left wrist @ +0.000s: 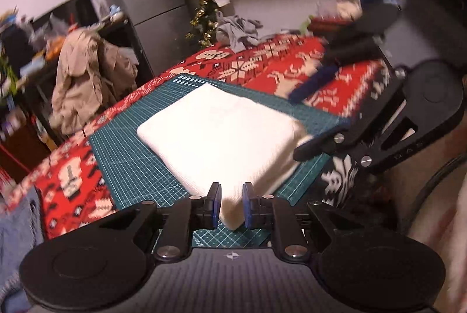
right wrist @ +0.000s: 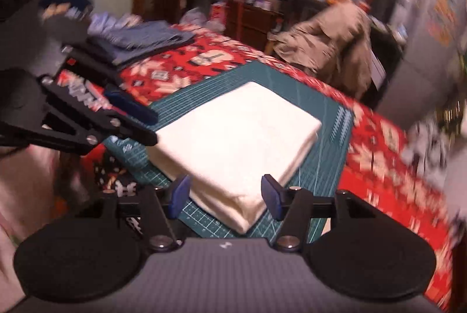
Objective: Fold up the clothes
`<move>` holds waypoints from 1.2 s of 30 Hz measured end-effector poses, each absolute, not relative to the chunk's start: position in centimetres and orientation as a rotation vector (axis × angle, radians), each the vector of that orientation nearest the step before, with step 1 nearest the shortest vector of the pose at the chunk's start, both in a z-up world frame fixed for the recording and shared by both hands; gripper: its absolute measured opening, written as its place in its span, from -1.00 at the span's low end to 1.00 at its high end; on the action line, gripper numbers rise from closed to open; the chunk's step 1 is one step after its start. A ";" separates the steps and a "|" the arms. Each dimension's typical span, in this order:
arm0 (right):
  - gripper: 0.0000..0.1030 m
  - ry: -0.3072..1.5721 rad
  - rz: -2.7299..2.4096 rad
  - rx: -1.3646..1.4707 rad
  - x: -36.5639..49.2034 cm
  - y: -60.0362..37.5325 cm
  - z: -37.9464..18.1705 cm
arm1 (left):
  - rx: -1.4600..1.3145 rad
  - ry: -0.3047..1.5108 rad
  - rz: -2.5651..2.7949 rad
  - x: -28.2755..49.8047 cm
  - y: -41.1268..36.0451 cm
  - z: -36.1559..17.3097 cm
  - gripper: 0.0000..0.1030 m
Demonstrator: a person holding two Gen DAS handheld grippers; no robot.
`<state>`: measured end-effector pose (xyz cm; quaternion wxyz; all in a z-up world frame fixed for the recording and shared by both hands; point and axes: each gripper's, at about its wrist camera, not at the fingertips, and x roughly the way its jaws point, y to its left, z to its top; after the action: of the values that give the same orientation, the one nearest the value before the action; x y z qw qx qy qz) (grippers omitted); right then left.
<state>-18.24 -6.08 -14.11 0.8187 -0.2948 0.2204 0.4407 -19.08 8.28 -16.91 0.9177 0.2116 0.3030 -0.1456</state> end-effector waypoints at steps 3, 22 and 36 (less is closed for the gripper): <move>0.10 0.349 0.941 -0.796 -19.9 -4.7 -15.0 | 0.557 0.589 -0.283 -19.6 7.6 -17.7 -0.69; 0.01 0.082 0.967 -1.140 -23.5 -1.1 -20.4 | 1.187 0.337 -0.243 -22.7 5.7 -23.6 -0.33; -0.69 -0.124 0.982 -1.327 -24.5 0.5 -24.5 | 1.187 0.289 -0.299 -22.1 5.8 -23.6 -0.89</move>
<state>-24.49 0.45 -24.49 0.6767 -0.5902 -0.0550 0.4367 -22.07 5.76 -23.56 0.8086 0.5553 0.1350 -0.1398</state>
